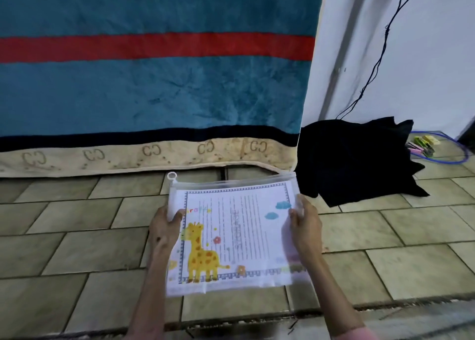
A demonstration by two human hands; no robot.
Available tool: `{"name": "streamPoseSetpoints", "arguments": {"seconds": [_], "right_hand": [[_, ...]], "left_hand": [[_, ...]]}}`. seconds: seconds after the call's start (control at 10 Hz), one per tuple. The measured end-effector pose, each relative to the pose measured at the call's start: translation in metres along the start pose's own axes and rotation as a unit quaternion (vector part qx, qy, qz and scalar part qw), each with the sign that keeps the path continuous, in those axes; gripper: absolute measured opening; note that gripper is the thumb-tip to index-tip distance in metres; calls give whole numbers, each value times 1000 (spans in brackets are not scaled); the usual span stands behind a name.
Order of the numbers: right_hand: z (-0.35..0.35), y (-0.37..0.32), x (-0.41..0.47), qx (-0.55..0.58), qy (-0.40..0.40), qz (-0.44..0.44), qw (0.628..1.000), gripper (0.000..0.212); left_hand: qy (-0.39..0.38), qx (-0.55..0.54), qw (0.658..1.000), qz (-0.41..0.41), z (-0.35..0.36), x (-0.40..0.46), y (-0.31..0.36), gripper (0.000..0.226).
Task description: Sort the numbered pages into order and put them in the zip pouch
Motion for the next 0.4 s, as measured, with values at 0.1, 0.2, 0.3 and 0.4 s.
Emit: {"name": "streamPoseSetpoints", "arguments": {"seconds": [0.1, 0.2, 0.3, 0.4], "right_hand": [[21, 2, -11, -130, -9, 11, 991, 40], [29, 9, -12, -193, -16, 30, 981, 36], [31, 3, -15, -196, -32, 23, 980, 35], [18, 16, -5, -98, -30, 54, 993, 41]], "left_hand": [[2, 60, 998, 5, -4, -1, -12, 40], [21, 153, 987, 45, -4, -4, -20, 45], [11, 204, 976, 70, 3, -11, -21, 46], [33, 131, 990, 42, -11, -8, -23, 53]]}}
Point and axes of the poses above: each hand's wrist, its own x-axis towards the middle knuckle, its own z-axis out of the palm, y = z × x, the point moved 10 cm from there along x, towards the middle knuckle, and after that the axes turned 14 degrees about -x, right-handed, at the moved point
